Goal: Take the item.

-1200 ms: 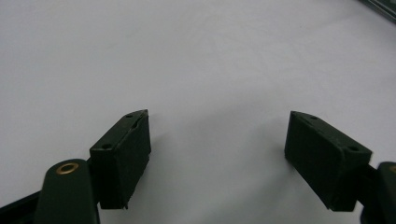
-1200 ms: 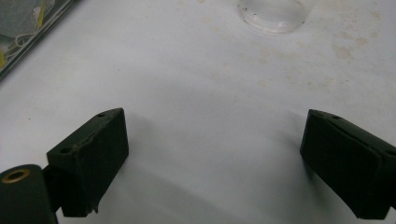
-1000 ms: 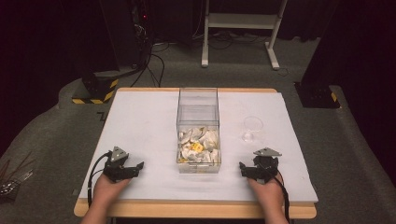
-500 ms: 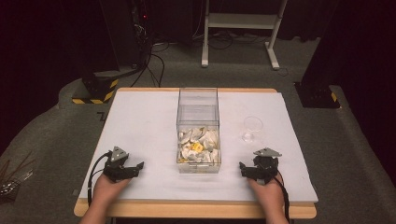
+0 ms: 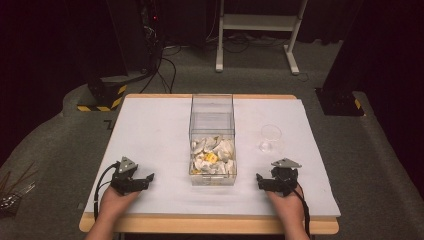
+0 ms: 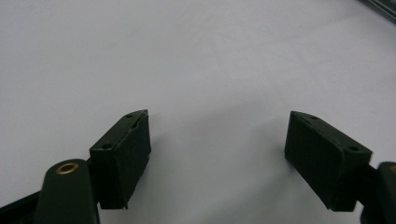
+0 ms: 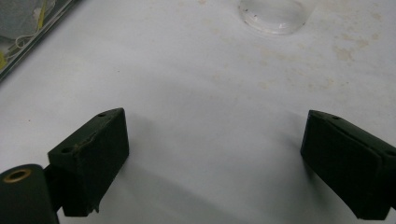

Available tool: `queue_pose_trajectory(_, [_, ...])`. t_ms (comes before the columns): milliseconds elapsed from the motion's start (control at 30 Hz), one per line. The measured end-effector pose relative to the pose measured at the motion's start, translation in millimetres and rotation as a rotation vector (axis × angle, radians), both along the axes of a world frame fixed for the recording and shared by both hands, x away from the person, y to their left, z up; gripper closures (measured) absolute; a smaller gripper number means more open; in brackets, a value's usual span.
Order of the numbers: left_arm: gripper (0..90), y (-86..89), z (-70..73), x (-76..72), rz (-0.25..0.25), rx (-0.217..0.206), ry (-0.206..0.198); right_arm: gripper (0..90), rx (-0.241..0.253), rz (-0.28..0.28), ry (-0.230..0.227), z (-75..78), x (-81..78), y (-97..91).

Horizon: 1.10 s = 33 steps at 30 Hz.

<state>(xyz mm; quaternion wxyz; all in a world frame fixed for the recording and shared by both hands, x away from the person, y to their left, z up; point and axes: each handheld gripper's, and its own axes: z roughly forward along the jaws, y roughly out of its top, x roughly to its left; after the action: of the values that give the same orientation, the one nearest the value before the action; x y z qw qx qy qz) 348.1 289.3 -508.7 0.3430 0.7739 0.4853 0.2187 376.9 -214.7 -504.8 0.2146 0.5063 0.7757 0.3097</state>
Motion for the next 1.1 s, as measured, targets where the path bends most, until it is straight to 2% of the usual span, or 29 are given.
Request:
queue_pose_trajectory(233, [22.6, 0.0, 0.0, 0.1, 0.0, 0.0, 0.0, 10.8, 0.02, 0.023, -0.018, 4.4, -3.2, 0.5])
queue_pose_trajectory(700, [22.6, 0.0, -0.2, 0.3, -0.001, -0.003, -0.001, 10.8, 0.004, 0.071, -0.065, 12.2, -11.5, 10.4])
queue_pose_trajectory(1100, [22.6, 0.3, 0.0, 0.5, -0.003, -0.001, 0.0, 13.3, 0.026, 0.122, -0.082, 15.2, -16.8, 21.3])
